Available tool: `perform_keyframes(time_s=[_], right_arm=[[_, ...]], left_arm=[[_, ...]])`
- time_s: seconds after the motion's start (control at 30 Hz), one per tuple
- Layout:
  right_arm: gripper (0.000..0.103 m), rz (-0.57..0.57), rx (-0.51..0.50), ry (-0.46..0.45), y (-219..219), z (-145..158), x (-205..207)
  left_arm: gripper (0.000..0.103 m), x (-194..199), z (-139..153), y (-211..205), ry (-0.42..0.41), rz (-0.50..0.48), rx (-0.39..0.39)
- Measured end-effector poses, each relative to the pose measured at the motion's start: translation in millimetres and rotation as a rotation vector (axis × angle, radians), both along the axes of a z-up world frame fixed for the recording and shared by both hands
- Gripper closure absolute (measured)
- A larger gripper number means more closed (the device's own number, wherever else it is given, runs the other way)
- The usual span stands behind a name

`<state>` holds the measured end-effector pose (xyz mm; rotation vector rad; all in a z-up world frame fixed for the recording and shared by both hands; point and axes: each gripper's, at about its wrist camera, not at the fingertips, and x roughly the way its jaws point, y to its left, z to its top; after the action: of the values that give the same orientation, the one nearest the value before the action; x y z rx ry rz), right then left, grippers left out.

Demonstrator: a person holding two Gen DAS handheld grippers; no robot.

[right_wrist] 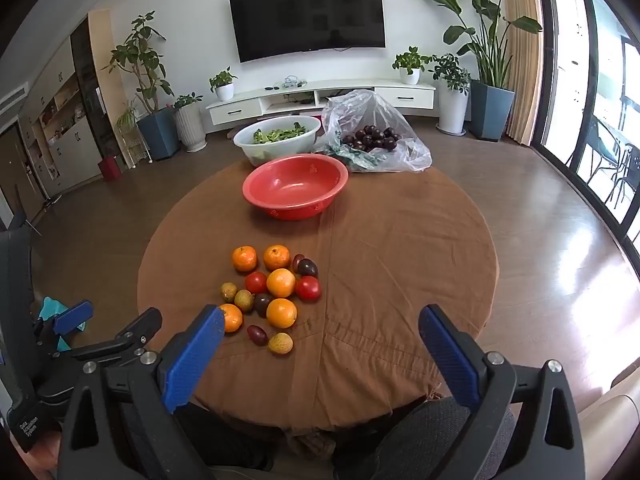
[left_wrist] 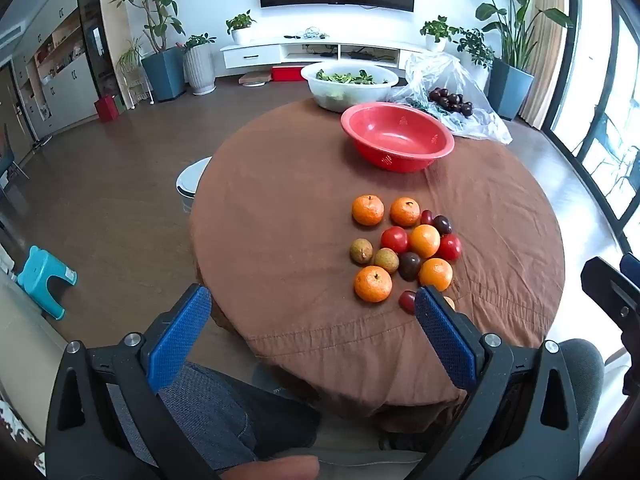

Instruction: Organize fruits

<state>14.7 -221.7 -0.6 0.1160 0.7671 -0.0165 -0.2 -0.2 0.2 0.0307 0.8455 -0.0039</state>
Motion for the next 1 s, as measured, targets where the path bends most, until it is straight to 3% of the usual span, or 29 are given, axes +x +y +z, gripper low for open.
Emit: perform_keyframes(time_s=[1.0], right_arm=[[0.003,0.022,-0.003,0.013,8,-6,4]], left_arm=[[0.0,0,-1,6,0.008,0.009,-0.012]])
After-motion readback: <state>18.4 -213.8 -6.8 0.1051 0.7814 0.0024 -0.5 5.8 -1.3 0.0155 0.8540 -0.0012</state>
